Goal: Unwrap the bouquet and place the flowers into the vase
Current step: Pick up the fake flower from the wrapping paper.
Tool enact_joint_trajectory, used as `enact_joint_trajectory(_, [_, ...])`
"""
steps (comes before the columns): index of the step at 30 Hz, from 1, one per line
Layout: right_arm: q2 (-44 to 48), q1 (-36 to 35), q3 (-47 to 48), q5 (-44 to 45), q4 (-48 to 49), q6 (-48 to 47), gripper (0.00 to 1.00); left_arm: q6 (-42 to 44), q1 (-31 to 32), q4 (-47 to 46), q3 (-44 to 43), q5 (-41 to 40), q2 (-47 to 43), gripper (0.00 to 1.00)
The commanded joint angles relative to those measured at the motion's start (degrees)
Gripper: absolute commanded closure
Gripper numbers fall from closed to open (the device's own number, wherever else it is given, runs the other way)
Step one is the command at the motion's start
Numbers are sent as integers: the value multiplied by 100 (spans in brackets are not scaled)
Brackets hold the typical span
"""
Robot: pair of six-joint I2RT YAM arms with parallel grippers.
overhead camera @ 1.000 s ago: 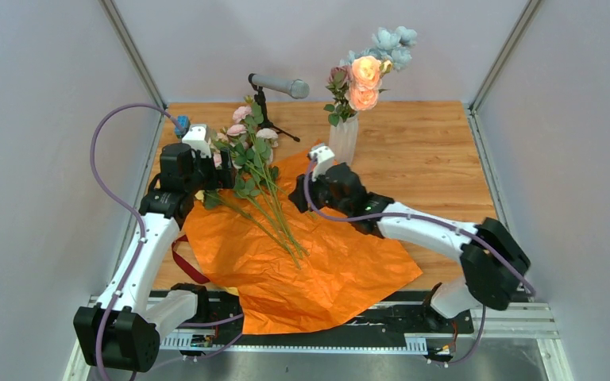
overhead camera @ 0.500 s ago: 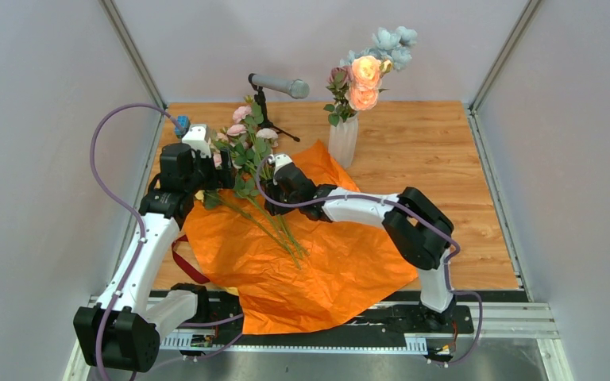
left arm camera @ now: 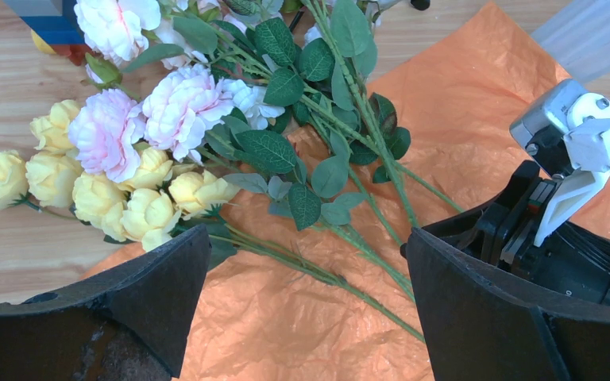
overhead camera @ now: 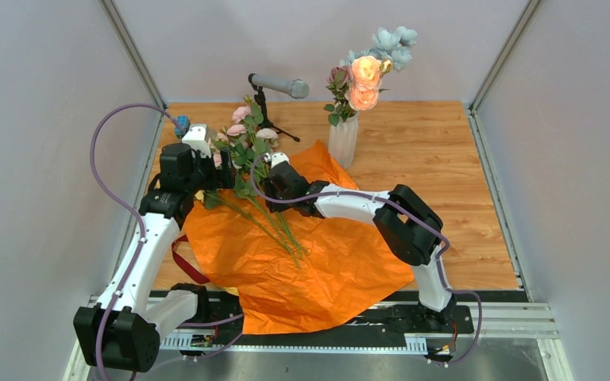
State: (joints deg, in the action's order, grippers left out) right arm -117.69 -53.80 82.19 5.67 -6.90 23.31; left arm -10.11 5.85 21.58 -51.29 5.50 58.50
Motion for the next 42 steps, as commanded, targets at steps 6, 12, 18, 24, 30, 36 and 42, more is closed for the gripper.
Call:
enact_joint_trajectory(6, [-96,36,423,388,-110,-268,69,22,-39,-128,-30,22,-129,0])
enact_joint_trajectory(12, [-358,114,582,451,-206,-344,73,27,-39,-122,-30,22,-137,0])
enact_joint_trajectory(18, [-578,162,831,484,-280,-504,77,18,-39,-119,-30,39,-129,0])
enact_joint_trajectory(24, [-647,192,943,461,-317,-549,87,18,-32,-128,-30,31,-129,0])
enact_joint_trajectory(30, [-426,188,866,497,-363,-430,93,18,-39,-128,-30,39,-120,0])
enact_joint_trajectory(36, [-17,194,590,436,-270,-393,100,9,-34,-128,-30,56,-112,0])
enact_joint_trajectory(42, [654,197,-124,517,458,-282,100,-12,-35,-137,-15,57,-132,0])
